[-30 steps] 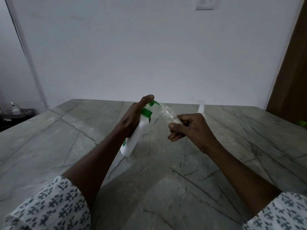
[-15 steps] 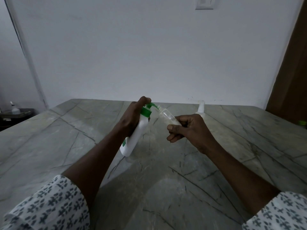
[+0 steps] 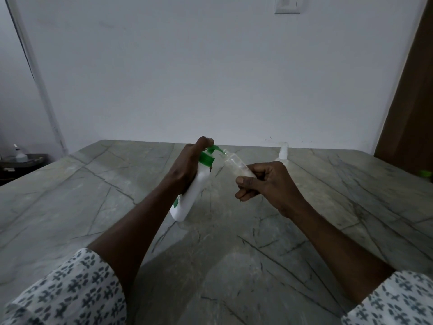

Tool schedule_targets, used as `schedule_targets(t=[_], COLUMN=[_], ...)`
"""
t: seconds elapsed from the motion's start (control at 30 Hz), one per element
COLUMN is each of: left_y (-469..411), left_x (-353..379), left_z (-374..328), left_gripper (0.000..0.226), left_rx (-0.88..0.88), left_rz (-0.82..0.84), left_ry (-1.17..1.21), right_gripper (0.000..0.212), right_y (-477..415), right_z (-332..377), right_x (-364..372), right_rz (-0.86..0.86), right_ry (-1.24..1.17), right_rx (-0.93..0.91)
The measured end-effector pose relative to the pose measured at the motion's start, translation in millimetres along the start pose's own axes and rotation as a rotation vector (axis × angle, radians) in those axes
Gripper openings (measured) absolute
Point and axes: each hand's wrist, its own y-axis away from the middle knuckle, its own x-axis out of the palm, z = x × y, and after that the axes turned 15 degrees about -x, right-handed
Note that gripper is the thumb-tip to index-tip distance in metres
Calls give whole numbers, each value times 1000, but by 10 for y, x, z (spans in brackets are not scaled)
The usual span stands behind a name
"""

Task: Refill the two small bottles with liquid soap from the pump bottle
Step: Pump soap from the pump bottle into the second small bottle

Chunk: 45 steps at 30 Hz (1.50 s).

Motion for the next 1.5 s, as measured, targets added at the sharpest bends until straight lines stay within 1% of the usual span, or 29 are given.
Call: schedule_targets(t=[0.07,0.17,0.43,0.53,0.73,1.07,1.23,1.37,1.5], left_y=[-16,-35,-1,-9,-66,-100,-86,-121,-148], left_x=[-8,-10,13,11,1,-14,-3,-16,-24], left_z=[16,34,4,11,52,70,58,87,107], left_gripper=[40,41,47,43,39,51,45,39,43], left_rx=[11,57,66,60,57,90,78,80,94], left_rz=[-18,-48,-20,-11,-56,-48,-17,-52,-63], left_ry=[-7,-48,-39,-24,-51,-81,-49,-28,-42], right_gripper=[30,27,23,25,29,28,29,30,29], right_y=[3,1,-5,-4,11,-4,-4,11,12], right_z=[-8,-9,19,21,2,23,21,-2,-1], right_x=[2,-8,-20,-19,-23,-29,-24,-7,-11], right_rz=[4,-6,-42,-46,-21,-53,-49,-27,-27], right_ry=[8,8,-3,4,27,4,9,20,20], right_rx=[5,0,-17,-12,6,-4,-5,4,6])
